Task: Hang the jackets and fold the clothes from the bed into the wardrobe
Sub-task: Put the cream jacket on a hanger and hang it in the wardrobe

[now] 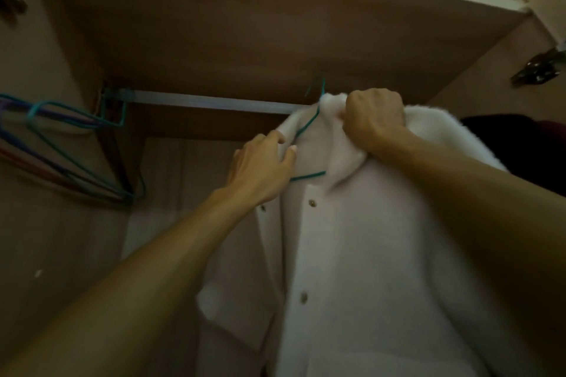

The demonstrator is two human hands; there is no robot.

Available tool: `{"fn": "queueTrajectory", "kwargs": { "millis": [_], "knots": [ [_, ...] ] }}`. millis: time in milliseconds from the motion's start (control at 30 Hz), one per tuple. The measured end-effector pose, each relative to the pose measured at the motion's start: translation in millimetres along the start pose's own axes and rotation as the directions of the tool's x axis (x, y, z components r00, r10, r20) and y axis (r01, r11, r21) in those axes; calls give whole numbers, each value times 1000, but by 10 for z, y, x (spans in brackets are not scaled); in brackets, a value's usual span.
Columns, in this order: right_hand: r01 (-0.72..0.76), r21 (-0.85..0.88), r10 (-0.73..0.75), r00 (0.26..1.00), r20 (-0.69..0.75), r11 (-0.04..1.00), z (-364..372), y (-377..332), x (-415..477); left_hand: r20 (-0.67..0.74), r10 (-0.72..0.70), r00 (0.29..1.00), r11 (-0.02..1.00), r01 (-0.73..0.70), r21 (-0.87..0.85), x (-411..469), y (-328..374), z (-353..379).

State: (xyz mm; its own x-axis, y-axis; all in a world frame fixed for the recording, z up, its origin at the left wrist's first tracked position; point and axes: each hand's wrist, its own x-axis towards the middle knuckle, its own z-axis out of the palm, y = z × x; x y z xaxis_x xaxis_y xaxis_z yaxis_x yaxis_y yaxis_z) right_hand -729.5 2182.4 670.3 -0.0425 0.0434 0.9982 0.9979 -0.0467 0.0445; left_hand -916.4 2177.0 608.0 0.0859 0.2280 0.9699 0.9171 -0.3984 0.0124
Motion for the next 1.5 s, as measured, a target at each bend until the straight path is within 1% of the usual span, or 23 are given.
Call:
{"fn": "queueTrajectory", "kwargs": {
  "millis": [133, 267, 533, 733, 967, 1100, 1200, 1300, 1367, 1500],
  "knots": [
    [12, -52, -13, 1000, -10, 999, 263, -26, 127, -13, 6, 1000, 1000, -7, -25, 100, -207, 209],
    [32, -85, -33, 999, -10, 996, 443, -38, 191, 23, -2, 1000, 999, 2, -41, 120, -314, 402],
    [92, -136, -95, 995, -18, 986, 606, -89, 204, 19, 18, 1000, 999, -17, -30, 135, -226, 616],
    [66, -147, -57, 996, 62, 987, 636, -264, 162, 5, 35, 999, 999, -35, 18, 26, -183, 587],
    [97, -145, -85, 993, 87, 985, 565, -326, -5, -9, -4, 1000, 999, 4, -40, -108, -358, 528],
    [83, -128, -71, 993, 97, 988, 438, -339, -37, -34, -15, 999, 999, 14, -50, -234, -441, 430],
    [75, -108, -62, 991, 121, 991, 306, -416, -107, -11, -55, 998, 996, 54, -67, -370, -521, 354],
    [152, -93, -143, 985, 100, 984, 166, -596, -206, -5, -95, 995, 992, 94, -89, -533, -608, 281],
    [207, -31, -204, 975, 86, 978, 73, -753, -345, -7, -125, 992, 988, 123, -96, -648, -654, 229],
    [277, 179, -294, 952, 80, 944, -51, -1083, -798, 12, -178, 984, 979, 179, -97, -973, -733, 125]
  ]
}}
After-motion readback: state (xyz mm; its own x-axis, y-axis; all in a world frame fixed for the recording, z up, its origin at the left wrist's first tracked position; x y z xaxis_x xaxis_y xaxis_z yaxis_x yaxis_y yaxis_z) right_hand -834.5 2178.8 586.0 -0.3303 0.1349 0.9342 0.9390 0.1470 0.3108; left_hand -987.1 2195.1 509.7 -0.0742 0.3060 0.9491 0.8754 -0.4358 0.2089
